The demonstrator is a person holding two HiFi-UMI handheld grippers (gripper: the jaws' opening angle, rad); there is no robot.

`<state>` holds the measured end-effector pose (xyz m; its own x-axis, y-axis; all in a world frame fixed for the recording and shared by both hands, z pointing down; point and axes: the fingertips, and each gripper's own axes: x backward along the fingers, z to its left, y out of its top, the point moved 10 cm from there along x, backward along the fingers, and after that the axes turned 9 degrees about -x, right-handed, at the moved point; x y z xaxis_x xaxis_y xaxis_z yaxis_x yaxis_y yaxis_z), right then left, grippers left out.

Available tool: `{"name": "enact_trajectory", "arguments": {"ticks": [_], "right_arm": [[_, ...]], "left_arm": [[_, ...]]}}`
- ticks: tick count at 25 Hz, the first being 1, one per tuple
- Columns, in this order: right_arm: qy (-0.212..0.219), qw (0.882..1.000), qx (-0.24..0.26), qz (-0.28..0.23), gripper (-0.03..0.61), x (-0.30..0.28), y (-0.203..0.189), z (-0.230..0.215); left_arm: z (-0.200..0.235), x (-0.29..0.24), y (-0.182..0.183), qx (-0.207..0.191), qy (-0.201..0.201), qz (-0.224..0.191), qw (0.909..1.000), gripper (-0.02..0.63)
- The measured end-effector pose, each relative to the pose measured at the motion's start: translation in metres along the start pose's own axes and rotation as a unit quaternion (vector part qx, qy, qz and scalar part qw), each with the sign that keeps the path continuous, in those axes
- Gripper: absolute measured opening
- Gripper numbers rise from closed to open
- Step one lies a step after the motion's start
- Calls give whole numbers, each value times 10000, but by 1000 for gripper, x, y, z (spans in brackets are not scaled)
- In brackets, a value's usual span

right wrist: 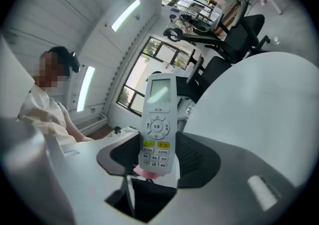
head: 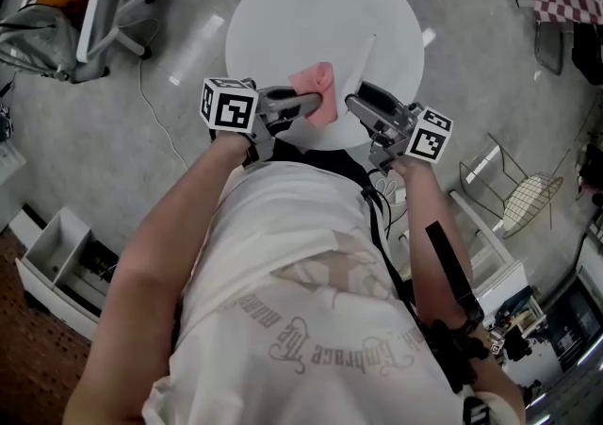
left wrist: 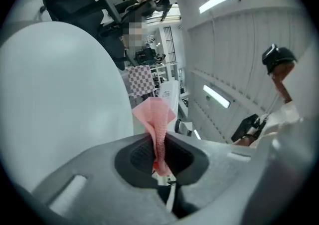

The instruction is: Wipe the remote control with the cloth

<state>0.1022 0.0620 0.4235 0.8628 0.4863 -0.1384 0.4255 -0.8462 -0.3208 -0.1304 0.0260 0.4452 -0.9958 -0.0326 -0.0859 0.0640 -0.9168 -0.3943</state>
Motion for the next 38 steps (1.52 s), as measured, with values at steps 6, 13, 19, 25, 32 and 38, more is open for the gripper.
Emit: {"name": "enact_trajectory", "arguments": {"ticks": [6,13,19,25,32,38], "right_arm": [[889,9959,-53,-180,233,15,4,17],[1176,9929,-75,-139,233,13,2,23],[1393,9899,-176,-218,233,18,-3,25],[1327,9910,-167,-19,233,20,-6,22],[1184,9916,-36,523,232,17,-21,23],[1037,9906,135,887,232,16,-31,24]], "left_arm": [[-23,-19,0,68,-1242,-152,9921,18],[-33,-26,4,-322,-1239,-72,9917,20],[-41,-31,5,-592,-909,-70,9941,20],[-42,-34,15,-666,-911,-178,9935,20],[-44,-34,37,-664,-942,-474,9922,20],[-42,-26,65,-761,-922,-657,9906,20]]}}
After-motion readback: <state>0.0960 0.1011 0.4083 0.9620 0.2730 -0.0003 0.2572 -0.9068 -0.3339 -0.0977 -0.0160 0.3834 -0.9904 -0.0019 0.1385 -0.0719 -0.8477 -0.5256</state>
